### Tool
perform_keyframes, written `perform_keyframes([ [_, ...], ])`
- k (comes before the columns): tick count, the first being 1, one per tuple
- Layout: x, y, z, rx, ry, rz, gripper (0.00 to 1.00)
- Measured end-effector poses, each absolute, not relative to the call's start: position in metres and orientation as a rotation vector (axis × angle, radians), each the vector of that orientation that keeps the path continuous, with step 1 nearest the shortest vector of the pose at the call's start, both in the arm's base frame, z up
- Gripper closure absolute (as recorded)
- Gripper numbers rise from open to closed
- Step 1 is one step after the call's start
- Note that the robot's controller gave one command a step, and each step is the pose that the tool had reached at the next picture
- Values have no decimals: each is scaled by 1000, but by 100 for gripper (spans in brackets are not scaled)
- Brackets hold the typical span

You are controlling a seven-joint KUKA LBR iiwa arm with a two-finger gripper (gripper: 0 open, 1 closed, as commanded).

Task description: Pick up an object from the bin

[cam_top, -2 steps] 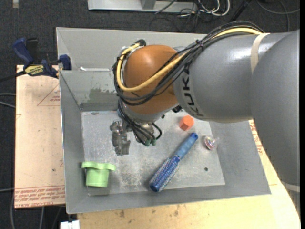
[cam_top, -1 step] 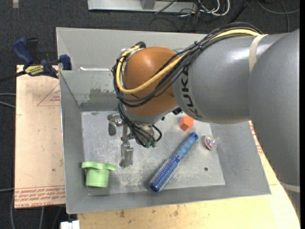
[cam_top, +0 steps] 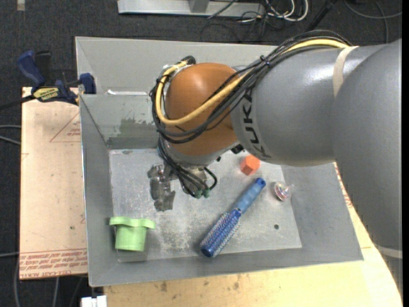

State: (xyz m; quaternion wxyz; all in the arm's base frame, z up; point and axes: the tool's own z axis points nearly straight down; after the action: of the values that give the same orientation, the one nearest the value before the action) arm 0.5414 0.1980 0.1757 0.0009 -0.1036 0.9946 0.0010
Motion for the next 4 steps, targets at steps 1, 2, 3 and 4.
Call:
perform_keyframes([
  [1, 541, 198, 176, -325, 3123, 3, 0],
  [2, 479, 230, 117, -575, 3095, 2, 0],
  [3, 491, 233, 72, -749, 3037, 3, 0],
  [4, 489, 233, 71, -750, 3046, 4, 100],
])
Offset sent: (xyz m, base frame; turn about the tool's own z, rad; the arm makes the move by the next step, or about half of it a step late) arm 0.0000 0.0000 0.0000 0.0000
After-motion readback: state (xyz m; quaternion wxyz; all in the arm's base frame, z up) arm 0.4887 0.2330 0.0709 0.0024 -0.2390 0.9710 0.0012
